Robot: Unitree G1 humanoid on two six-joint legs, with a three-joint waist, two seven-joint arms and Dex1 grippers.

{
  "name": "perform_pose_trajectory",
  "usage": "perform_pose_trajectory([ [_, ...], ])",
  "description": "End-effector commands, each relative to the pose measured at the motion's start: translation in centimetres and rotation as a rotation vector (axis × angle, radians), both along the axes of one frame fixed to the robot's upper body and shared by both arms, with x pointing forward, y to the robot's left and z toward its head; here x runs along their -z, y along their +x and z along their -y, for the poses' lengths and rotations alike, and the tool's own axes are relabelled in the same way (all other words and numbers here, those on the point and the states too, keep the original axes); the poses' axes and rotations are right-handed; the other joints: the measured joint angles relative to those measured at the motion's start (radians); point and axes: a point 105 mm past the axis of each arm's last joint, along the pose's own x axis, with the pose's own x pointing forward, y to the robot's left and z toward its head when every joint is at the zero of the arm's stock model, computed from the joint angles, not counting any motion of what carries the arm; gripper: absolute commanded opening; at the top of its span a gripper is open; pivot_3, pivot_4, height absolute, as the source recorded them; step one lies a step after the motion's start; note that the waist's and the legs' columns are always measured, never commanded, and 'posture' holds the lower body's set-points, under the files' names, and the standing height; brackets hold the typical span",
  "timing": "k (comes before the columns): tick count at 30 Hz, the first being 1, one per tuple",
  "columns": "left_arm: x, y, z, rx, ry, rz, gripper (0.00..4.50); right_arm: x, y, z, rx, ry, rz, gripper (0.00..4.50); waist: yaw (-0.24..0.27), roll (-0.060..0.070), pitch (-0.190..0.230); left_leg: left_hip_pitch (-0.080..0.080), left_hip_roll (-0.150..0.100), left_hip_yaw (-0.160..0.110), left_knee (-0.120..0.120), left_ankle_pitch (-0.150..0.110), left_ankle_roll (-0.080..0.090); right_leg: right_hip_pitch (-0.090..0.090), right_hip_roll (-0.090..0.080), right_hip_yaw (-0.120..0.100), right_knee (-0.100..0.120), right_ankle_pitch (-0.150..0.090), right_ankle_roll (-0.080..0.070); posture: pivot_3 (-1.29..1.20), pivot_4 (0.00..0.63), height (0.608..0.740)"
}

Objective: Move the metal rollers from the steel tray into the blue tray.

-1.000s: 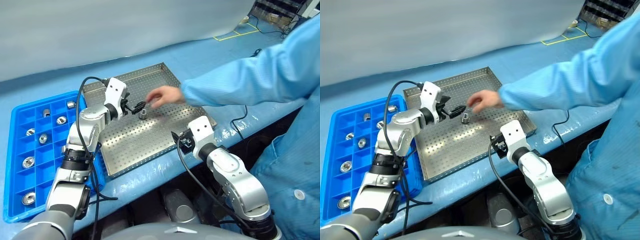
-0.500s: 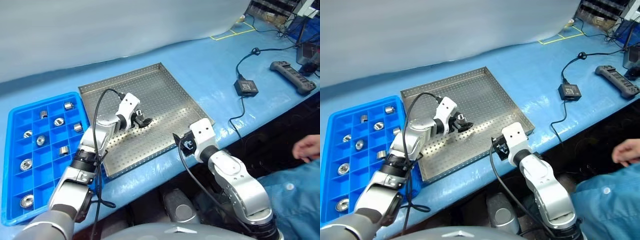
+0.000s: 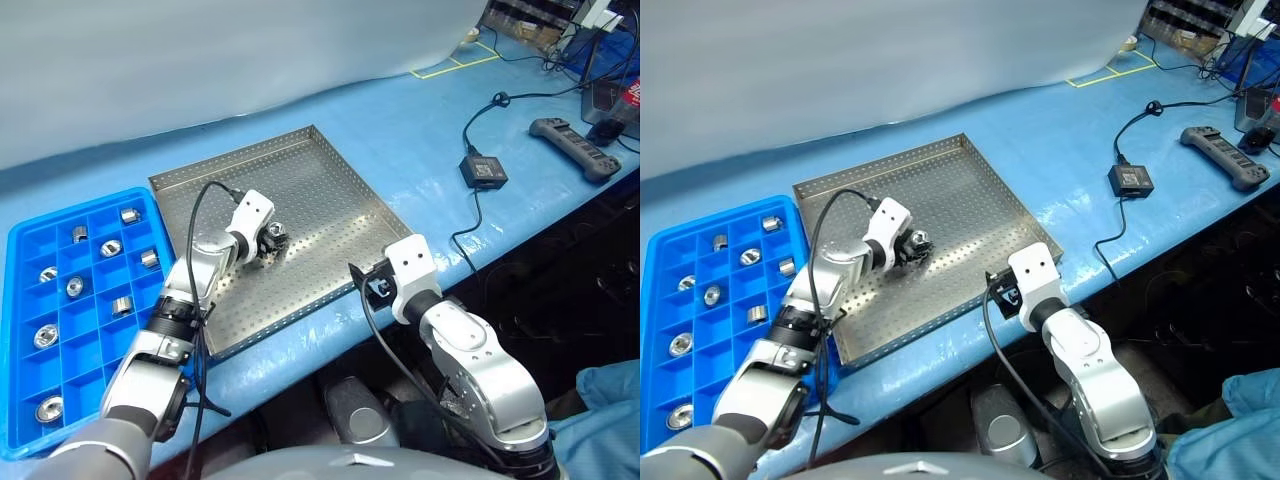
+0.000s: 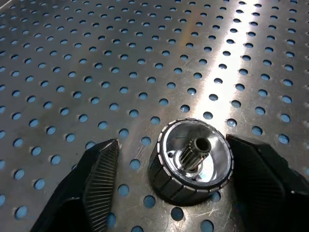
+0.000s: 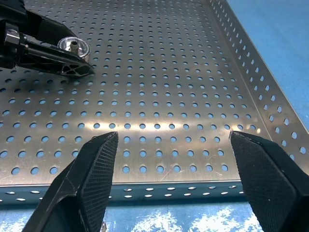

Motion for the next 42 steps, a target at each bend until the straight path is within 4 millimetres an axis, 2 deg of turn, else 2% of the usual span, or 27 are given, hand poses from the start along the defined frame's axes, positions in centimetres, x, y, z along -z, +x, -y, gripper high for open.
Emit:
perform_pose_trajectory([
  [1,-1.0,-0.4,0.6,0.039,-0.030,0.027,2.65,-1.2,0.1,-0.2,-0.004,0.012,0.049,3.90,0.001,0.000,0.000,0.000,0.000,0.000,0.000,0.000,0.000,0.000,0.000,0.000,0.000,0.000,0.000,-0.44,0.150,0.740],
  [4,-1.4,-0.6,0.7,0.047,-0.057,0.043,2.65,-1.1,0.1,-0.3,-0.007,0.013,0.045,3.90,0.001,0.000,0.000,0.000,0.000,0.000,0.000,0.000,0.000,0.000,0.000,0.000,0.000,0.000,0.000,-0.44,0.150,0.740],
  [8,-1.8,-0.9,1.1,0.087,-0.092,0.047,1.83,-1.3,0.1,-0.2,-0.017,0.043,0.041,3.90,0.001,0.000,0.000,0.000,0.000,0.000,0.000,0.000,0.000,0.000,0.000,0.000,0.000,0.000,0.000,-0.44,0.150,0.740],
  [12,-2.6,-1.1,1.4,0.102,-0.112,0.062,1.80,-2.0,-0.4,-0.7,-0.091,0.135,0.038,3.90,0.003,0.000,0.000,0.000,0.000,0.000,0.000,0.000,0.000,0.000,0.000,0.000,0.000,0.000,0.000,-0.40,0.150,0.740],
  [15,-4.1,-1.5,1.4,0.119,-0.154,0.099,1.80,-2.7,-0.9,-1.5,-0.199,0.178,0.043,3.90,0.008,0.000,0.000,-0.001,0.000,0.000,0.000,0.000,0.001,0.000,0.000,0.000,0.000,0.000,0.000,-0.38,0.150,0.740],
  [19,-7.2,-2.3,1.1,0.122,-0.249,0.186,1.80,-4.1,-1.3,-2.6,-0.334,0.253,0.073,3.90,0.019,0.000,0.000,0.000,0.000,0.000,0.000,0.000,0.001,0.000,0.000,0.000,0.000,0.000,0.000,-0.32,0.150,0.740],
  [22,-8.9,-3.3,0.4,0.109,-0.275,0.237,1.80,-4.6,-1.8,-3.6,-0.438,0.289,0.072,3.90,0.044,0.000,0.000,0.000,0.000,0.000,0.000,0.000,0.001,0.000,0.001,0.001,0.000,0.000,0.000,-0.25,0.150,0.740],
  [26,-9.7,-4.7,-1.7,0.021,-0.229,0.291,1.80,-4.9,-2.4,-5.1,-0.570,0.322,0.055,3.90,0.089,0.000,0.000,0.000,0.000,0.000,-0.001,0.000,0.001,0.000,0.001,0.001,0.000,0.000,0.000,-0.17,0.150,0.740],
  [30,-10.8,-5.4,-6.2,-0.300,-0.264,0.373,1.80,-4.5,-1.1,-5.6,-0.569,0.316,0.037,3.90,0.156,-0.001,0.001,0.000,0.000,0.000,0.000,0.000,0.001,-0.001,0.001,0.001,0.000,0.000,0.000,-0.07,0.150,0.740],
  [35,-8.9,-8.2,-12.1,-0.660,-0.167,0.343,1.80,-4.3,-1.0,-6.4,-0.625,0.320,0.008,3.90,0.260,-0.001,0.001,0.000,0.000,0.000,0.000,0.000,0.000,-0.001,0.001,0.000,0.000,0.001,-0.002,0.00,0.150,0.740],
  [39,-7.8,-9.4,-13.7,-0.766,-0.135,0.295,1.80,-4.2,-0.8,-6.7,-0.646,0.313,-0.003,3.90,0.344,-0.004,0.001,-0.001,0.000,-0.001,0.001,-0.001,0.000,-0.001,0.001,-0.003,-0.001,0.002,-0.007,0.04,0.150,0.740],
  [42,-7.1,-10.3,-13.4,-0.761,-0.122,0.255,1.80,-4.2,-0.6,-6.8,-0.655,0.298,-0.008,3.90,0.377,-0.006,-0.001,-0.001,0.000,-0.001,0.003,-0.001,0.001,0.000,-0.001,-0.003,-0.001,0.000,-0.012,0.05,0.150,0.740],
])
